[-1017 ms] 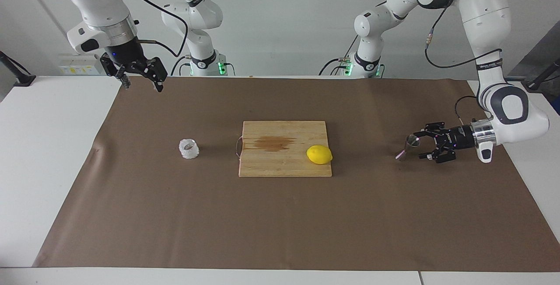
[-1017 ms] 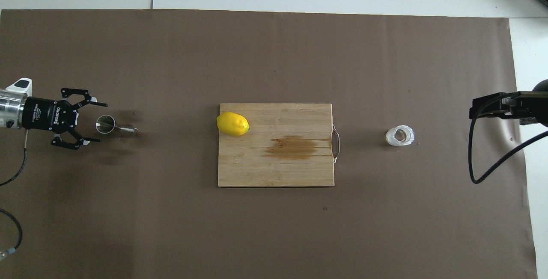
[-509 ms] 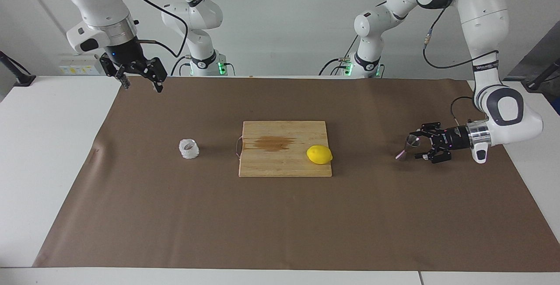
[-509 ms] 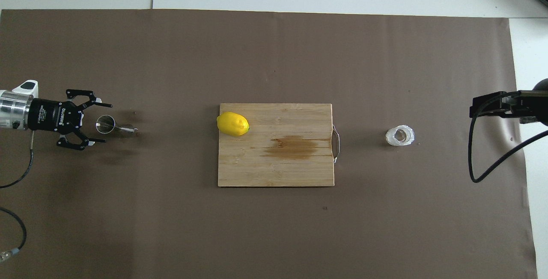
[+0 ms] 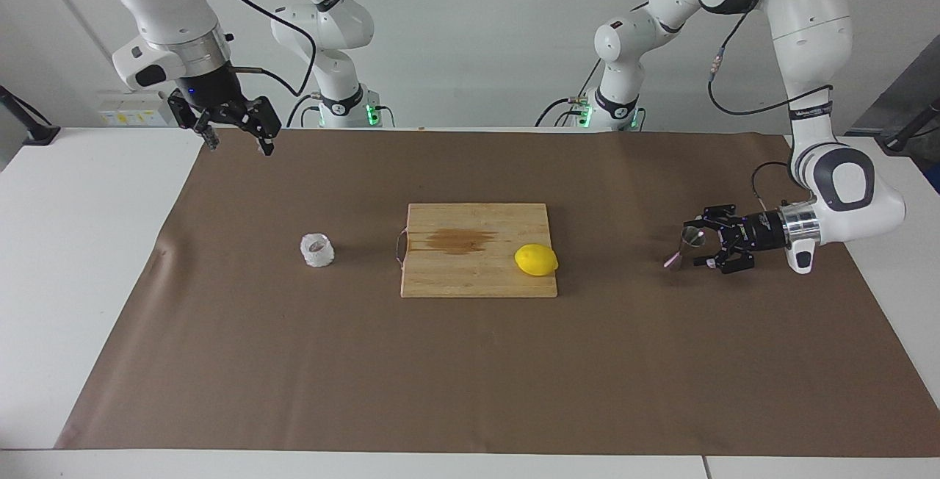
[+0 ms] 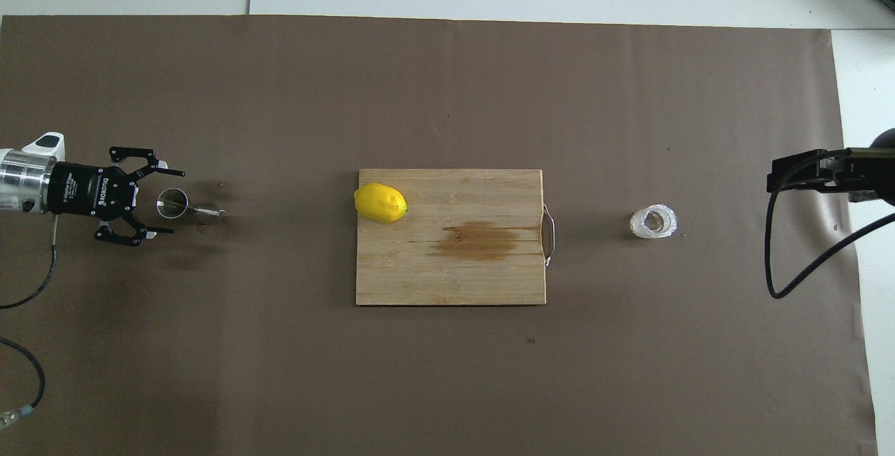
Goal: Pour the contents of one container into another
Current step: 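Close the left gripper around the small metal cup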
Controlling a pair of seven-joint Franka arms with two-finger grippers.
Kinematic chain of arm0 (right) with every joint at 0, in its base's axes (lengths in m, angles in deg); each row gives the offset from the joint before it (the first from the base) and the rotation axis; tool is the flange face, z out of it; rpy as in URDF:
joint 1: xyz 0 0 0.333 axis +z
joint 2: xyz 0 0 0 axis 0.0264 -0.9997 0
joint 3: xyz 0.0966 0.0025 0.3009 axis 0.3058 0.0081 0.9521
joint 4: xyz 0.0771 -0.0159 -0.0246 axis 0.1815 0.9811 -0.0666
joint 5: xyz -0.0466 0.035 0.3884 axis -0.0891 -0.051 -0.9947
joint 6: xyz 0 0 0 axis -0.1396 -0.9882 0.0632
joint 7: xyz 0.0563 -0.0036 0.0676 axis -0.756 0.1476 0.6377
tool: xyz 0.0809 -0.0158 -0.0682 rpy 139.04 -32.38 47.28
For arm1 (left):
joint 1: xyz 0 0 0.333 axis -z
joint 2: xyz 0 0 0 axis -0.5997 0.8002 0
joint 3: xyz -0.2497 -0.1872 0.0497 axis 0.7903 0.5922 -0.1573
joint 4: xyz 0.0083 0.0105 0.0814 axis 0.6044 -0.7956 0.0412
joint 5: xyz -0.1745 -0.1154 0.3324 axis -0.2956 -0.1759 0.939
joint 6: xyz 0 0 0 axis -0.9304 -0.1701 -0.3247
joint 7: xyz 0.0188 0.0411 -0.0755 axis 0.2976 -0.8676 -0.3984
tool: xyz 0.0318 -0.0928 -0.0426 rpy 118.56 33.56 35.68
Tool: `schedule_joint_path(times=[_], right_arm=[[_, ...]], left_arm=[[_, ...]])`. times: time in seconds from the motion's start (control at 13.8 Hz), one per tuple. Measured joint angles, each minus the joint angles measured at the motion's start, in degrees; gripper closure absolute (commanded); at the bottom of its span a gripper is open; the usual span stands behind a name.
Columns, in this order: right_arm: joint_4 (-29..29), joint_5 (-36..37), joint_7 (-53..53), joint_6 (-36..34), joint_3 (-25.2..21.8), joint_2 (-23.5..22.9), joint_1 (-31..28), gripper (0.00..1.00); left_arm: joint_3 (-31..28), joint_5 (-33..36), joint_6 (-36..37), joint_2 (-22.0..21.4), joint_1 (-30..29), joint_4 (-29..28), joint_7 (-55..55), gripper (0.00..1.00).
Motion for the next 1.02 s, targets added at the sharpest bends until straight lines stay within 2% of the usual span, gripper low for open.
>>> schedule_joint_path(times=[0.44, 0.65, 0.87, 1.02], right_arm=[[0.0, 0.0, 0.0, 0.0, 0.0, 0.0, 0.3, 0.00], [0.0, 0.0, 0.0, 0.0, 0.0, 0.0, 0.3, 0.00], [0.0, 0.0, 0.0, 0.0, 0.0, 0.0, 0.3, 0.00], [0.0, 0.0, 0.0, 0.0, 0.0, 0.0, 0.3, 0.00]], left_arm=[[-0.2, -0.3, 0.0, -0.2, -0.1, -0.9, 0.0, 0.00], [-0.3, -0.3, 0.0, -0.3, -0.1, -1.2, 0.0, 0.10], [-0.3, -0.3, 0.0, -0.7, -0.1, -1.4, 0.0, 0.10], [-0.3, -0.4, 0.0, -0.9, -0.1, -1.5, -0.1, 0.14]])
